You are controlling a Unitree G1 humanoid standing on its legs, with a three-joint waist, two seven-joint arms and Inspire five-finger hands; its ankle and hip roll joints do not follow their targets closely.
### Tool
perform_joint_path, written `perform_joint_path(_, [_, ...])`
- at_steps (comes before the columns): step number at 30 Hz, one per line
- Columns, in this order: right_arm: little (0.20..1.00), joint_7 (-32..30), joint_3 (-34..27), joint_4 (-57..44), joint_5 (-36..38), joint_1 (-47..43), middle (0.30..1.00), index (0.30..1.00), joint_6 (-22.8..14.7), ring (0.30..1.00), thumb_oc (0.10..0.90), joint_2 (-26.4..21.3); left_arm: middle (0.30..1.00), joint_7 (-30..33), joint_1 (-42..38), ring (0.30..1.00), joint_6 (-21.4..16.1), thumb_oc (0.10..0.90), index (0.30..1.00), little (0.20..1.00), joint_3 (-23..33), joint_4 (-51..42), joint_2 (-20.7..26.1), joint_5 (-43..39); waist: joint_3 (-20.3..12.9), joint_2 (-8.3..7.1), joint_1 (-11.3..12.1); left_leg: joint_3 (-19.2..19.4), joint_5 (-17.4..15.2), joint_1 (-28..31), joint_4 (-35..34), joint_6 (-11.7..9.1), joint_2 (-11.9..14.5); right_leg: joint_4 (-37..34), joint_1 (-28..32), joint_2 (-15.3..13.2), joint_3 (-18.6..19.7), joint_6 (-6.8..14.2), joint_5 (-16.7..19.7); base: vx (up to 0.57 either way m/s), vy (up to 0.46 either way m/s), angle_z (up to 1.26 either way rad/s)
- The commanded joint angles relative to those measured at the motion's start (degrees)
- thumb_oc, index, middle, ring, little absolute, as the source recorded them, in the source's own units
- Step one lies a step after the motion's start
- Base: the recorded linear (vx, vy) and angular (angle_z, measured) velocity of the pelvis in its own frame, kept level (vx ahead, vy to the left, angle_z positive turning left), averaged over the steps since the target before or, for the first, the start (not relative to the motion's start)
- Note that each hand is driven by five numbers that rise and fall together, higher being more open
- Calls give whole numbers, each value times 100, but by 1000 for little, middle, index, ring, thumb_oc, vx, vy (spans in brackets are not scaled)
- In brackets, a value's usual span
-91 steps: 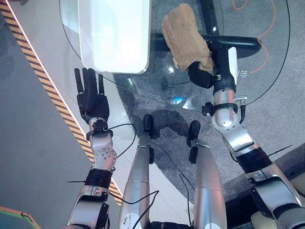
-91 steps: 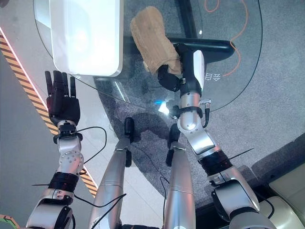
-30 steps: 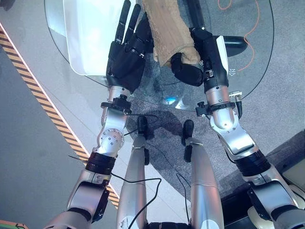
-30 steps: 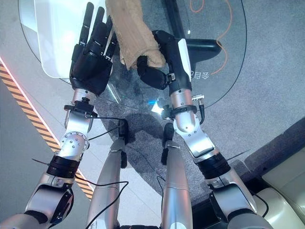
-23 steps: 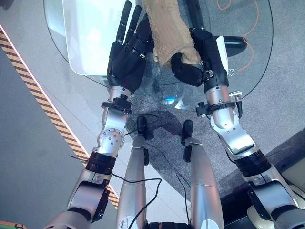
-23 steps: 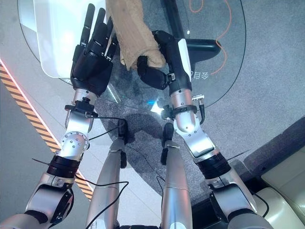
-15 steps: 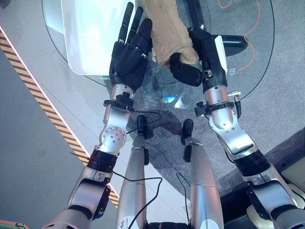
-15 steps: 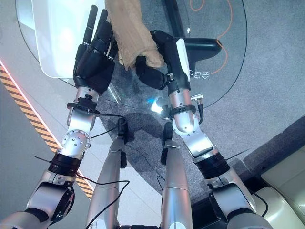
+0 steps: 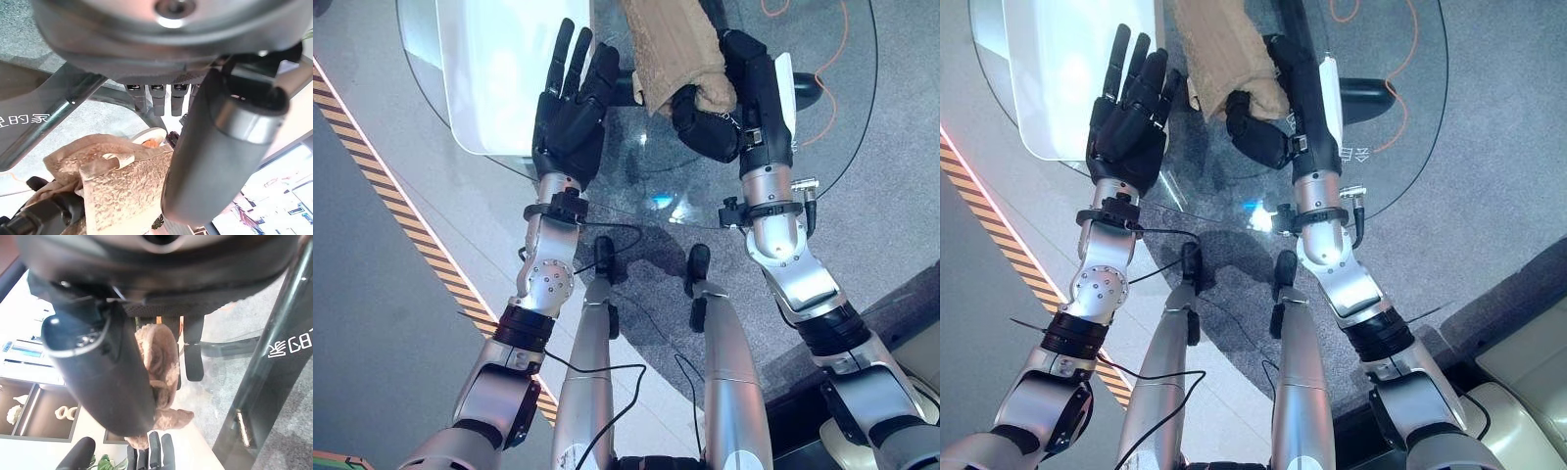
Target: Wipe the table with a cloth and put it in the basket.
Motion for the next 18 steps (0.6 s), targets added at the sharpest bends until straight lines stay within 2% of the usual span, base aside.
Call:
perform_joint_path(1, [200,73,-346,-1284,-89,-865,300,300,-989,300,100,221,900,-237,-632,900,-475,800,900,900,182,-287,140,342,-168,-136,-14,256,-381,-35,358,285,-219,-449,139,92,-190,195,299,0,0,0])
perform_joint_path(6, [200,327,-243,-1257,-81,-904,300,300,-806,300,100,213,900,-359,-702,900,-453,800,900,900,176,-248,123,328,-168,-123,-17,269,-376,-30,341,275,-210,-457,144,82,-192,190,283,0,0,0])
perform_joint_path(18, [200,672,-15,-1165,36,-1018,300,300,-626,300,100,173,900,-686,-895,900,-452,800,900,900,146,-222,177,129,-168,-108,-27,265,-390,-31,346,252,-202,-425,124,79,-187,184,250,0,0,0])
